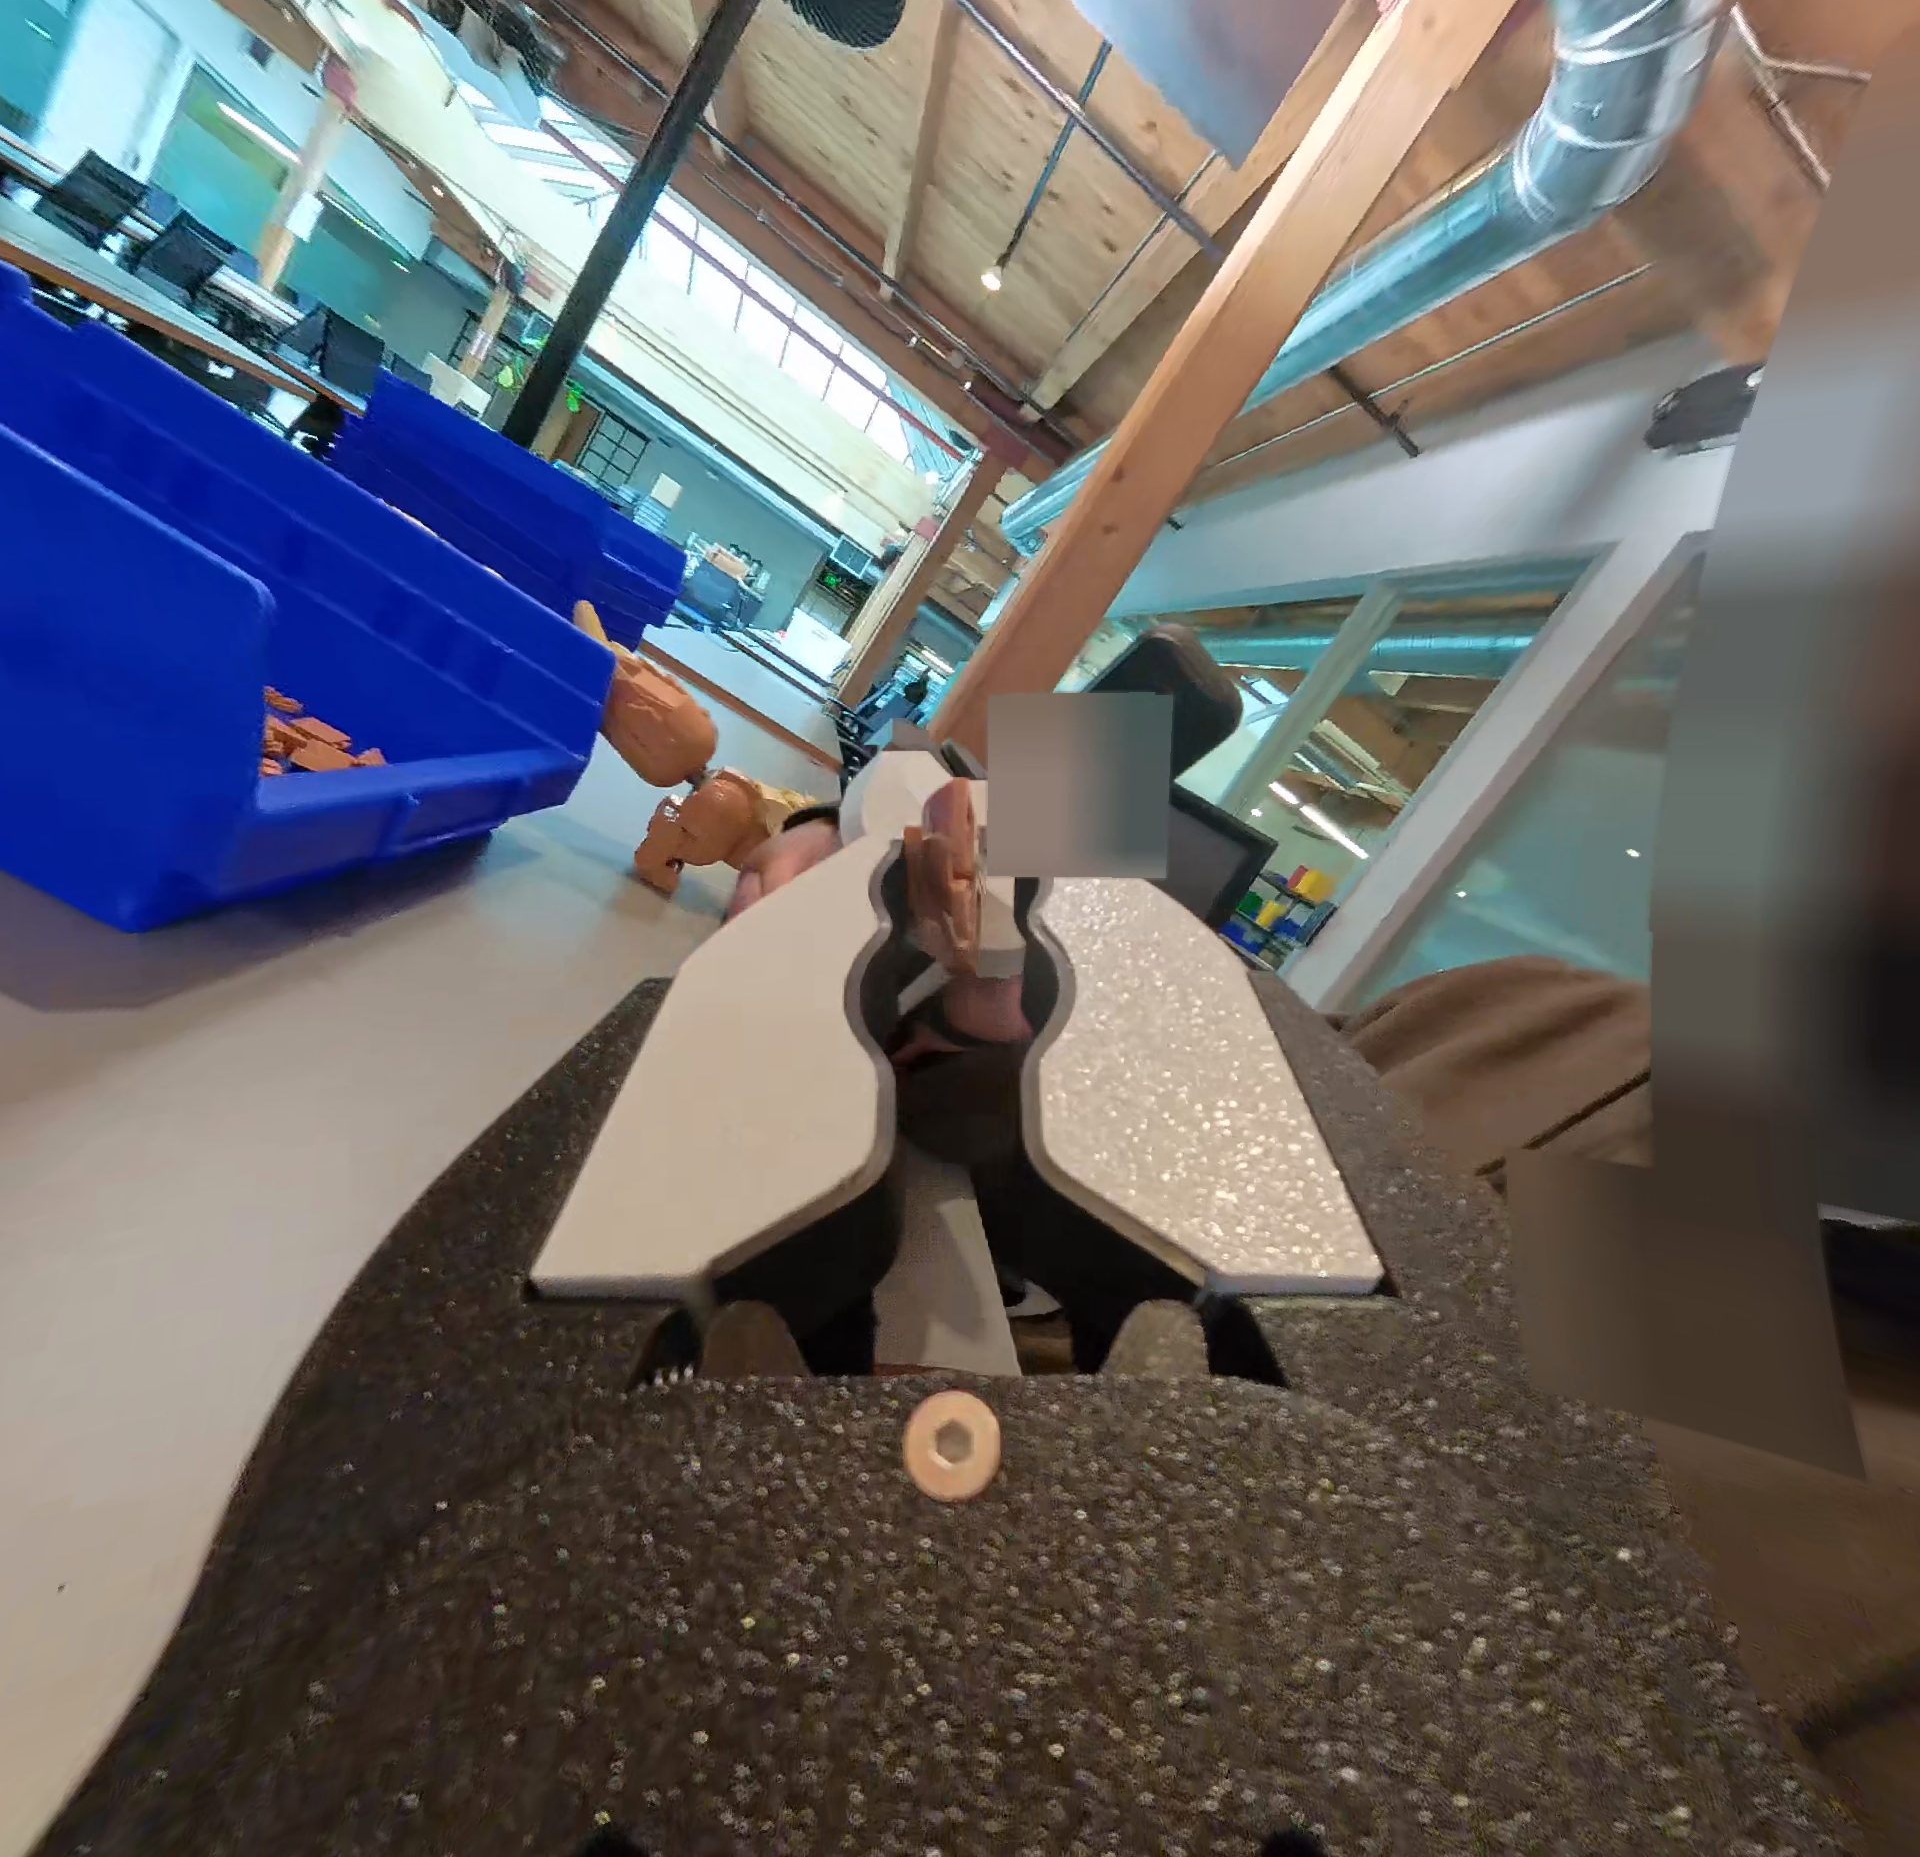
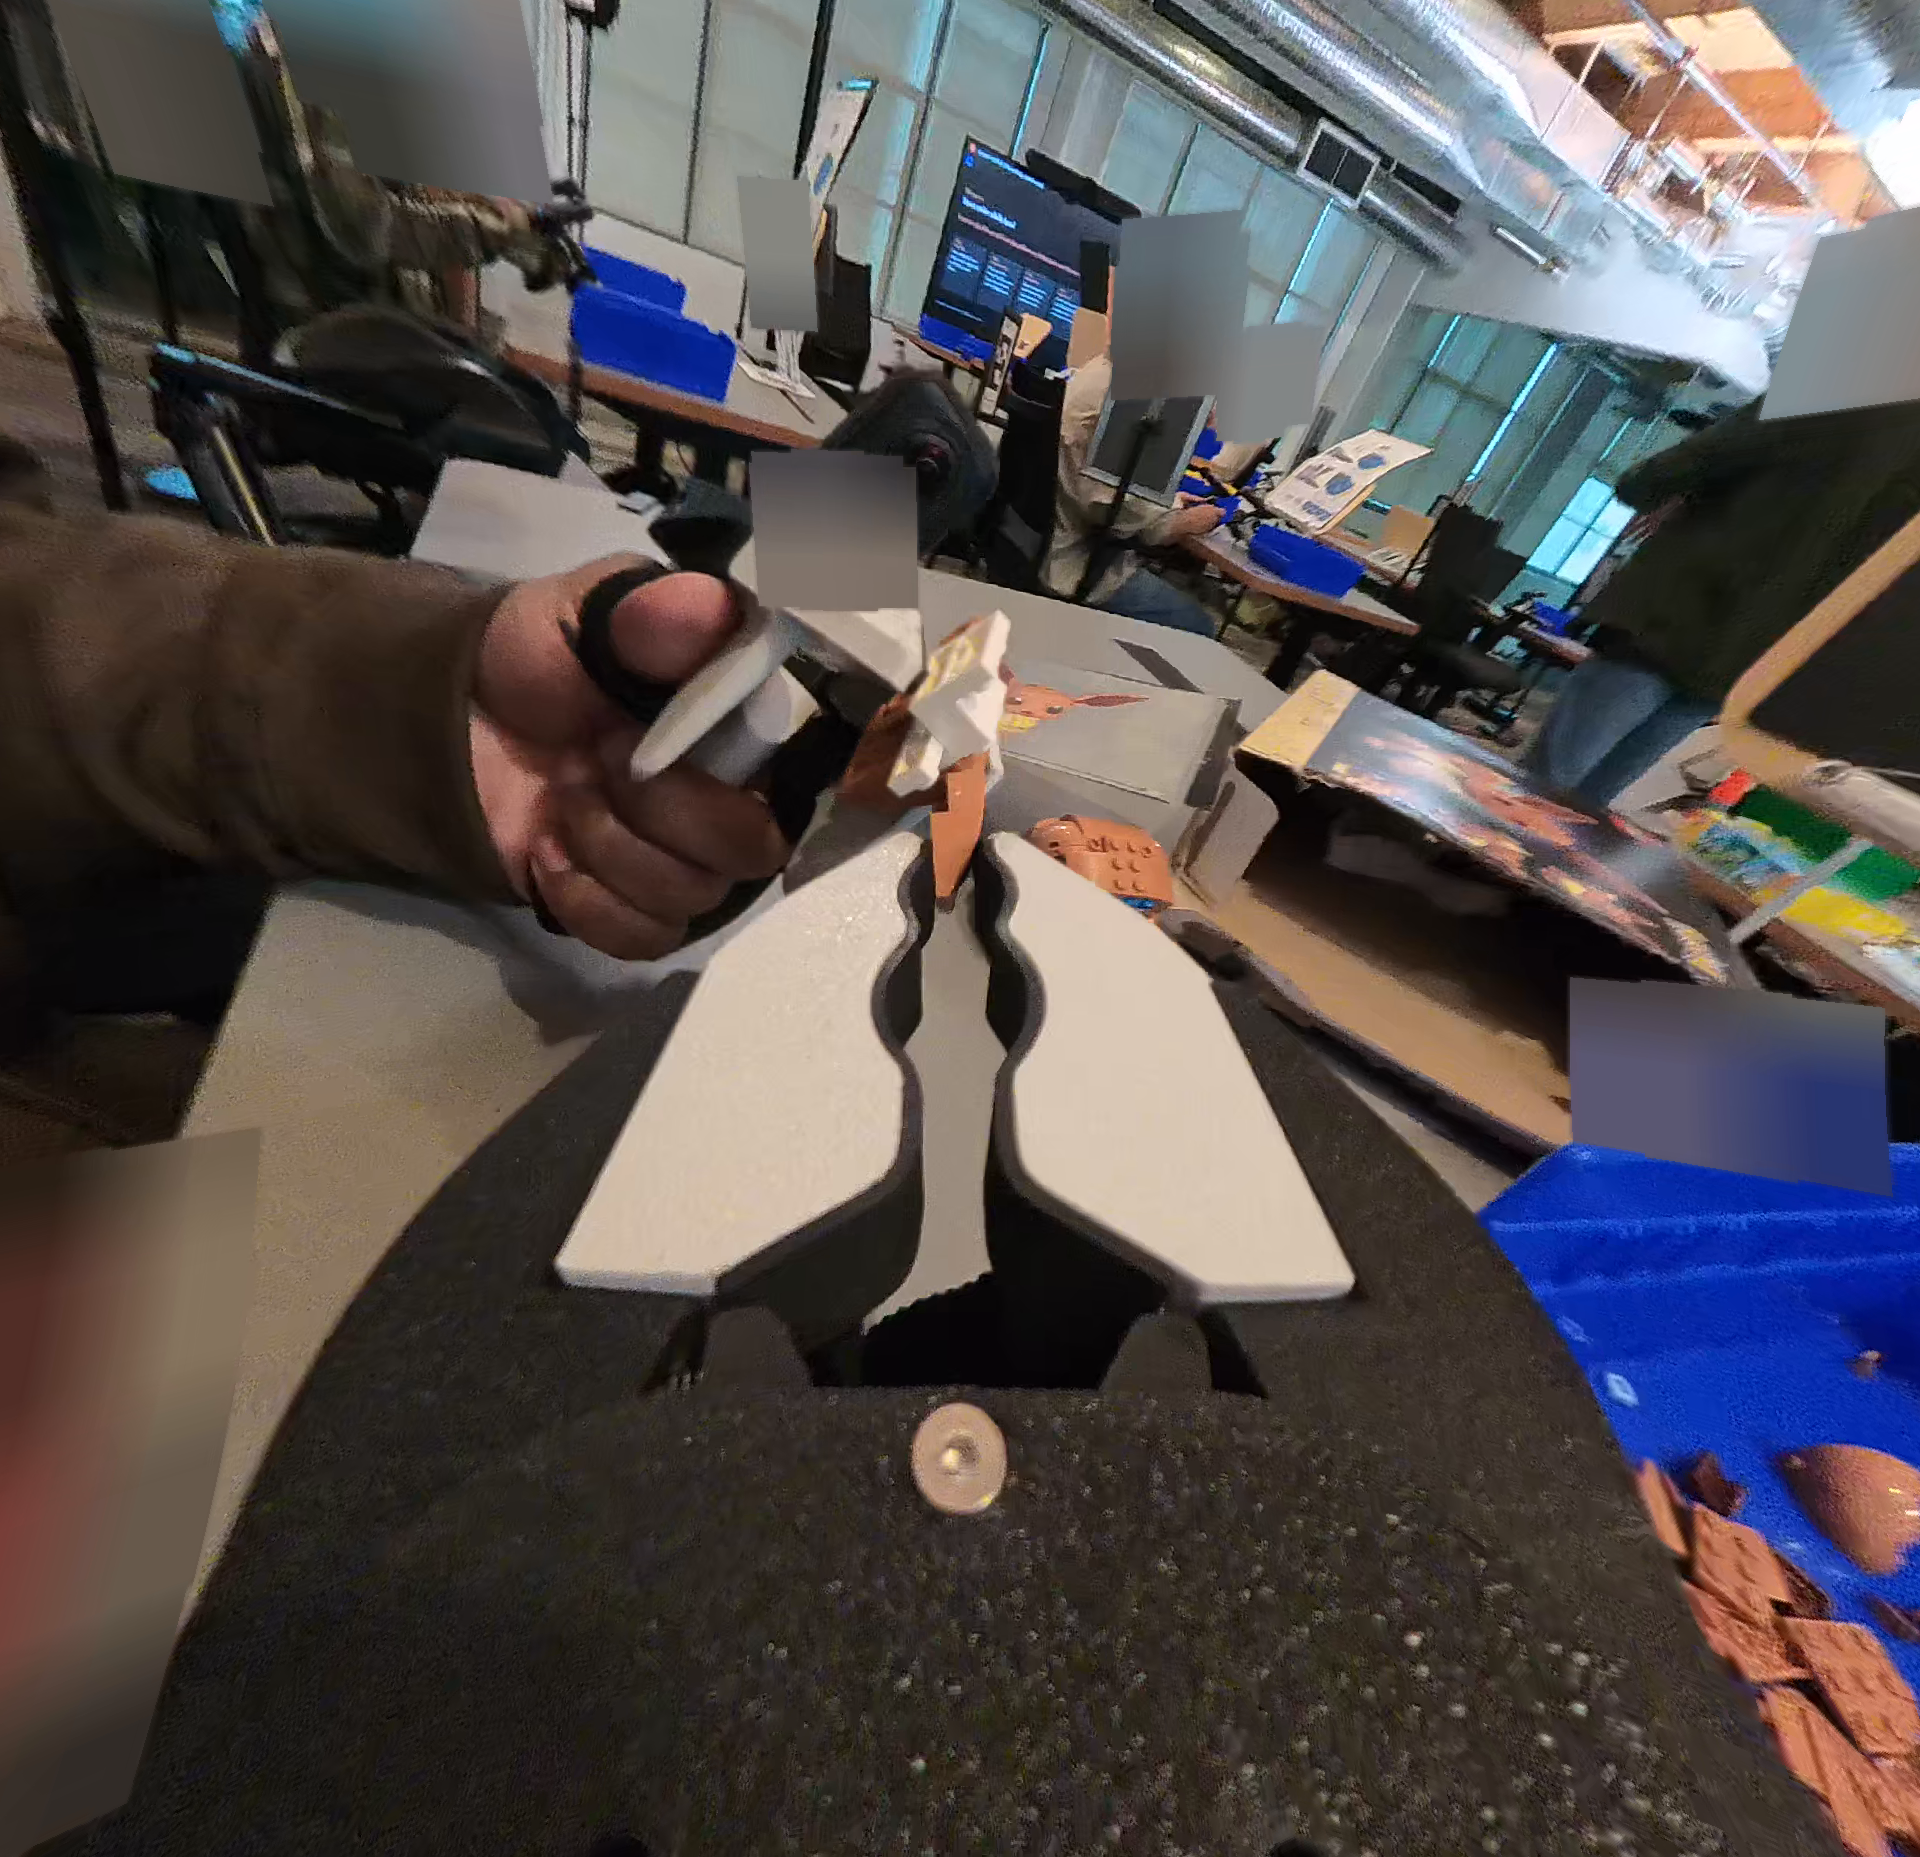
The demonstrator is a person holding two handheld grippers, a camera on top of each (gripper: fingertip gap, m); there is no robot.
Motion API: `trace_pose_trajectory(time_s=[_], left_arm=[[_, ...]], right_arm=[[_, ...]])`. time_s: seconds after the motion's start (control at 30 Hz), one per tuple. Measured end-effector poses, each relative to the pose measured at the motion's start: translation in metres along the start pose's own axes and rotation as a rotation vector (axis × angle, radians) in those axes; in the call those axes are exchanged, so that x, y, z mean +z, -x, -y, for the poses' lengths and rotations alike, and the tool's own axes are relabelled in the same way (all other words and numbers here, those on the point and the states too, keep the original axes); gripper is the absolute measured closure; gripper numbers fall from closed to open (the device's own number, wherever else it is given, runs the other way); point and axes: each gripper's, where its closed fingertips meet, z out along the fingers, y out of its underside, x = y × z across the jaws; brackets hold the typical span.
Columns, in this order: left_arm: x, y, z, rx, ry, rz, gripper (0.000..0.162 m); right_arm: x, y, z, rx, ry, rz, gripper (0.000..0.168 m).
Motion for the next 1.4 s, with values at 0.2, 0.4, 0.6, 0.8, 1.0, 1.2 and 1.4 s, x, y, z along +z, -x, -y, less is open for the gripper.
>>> trace_pose_trajectory(time_s=[0.2, 0.4, 0.6, 0.8, 1.0, 1.2, 1.4], left_arm=[[-0.008, 0.006, 0.014, 0.061, -0.069, 0.071, 0.142], [-0.012, 0.015, 0.017, 0.065, -0.088, 0.129, 0.142], [-0.011, 0.016, 0.015, 0.084, -0.075, 0.153, 0.142], [-0.008, 0.022, 0.006, 0.141, -0.001, 0.220, 0.142], [-0.003, 0.028, -0.018, 0.454, 0.235, 0.362, 0.142], [0.001, 0.028, -0.032, 0.589, 0.344, 0.377, 0.142], [0.001, 0.029, -0.028, 0.629, 0.323, 0.399, 0.140]], right_arm=[[-0.002, -0.021, -0.016, -0.017, 0.107, -0.113, 0.162], [-0.047, -0.133, -0.064, 0.062, 0.412, -0.582, 0.159], [-0.074, -0.169, -0.086, 0.214, 0.438, -0.713, 0.134], [-0.034, -0.084, -0.014, 0.097, 0.063, -0.315, 0.139], [-0.014, -0.018, 0.021, 0.023, -0.018, -0.012, 0.147], [-0.005, 0.005, -0.006, 0.045, 0.136, 0.122, 0.161], [-0.004, 0.002, -0.003, 0.098, 0.111, 0.090, 0.163]])
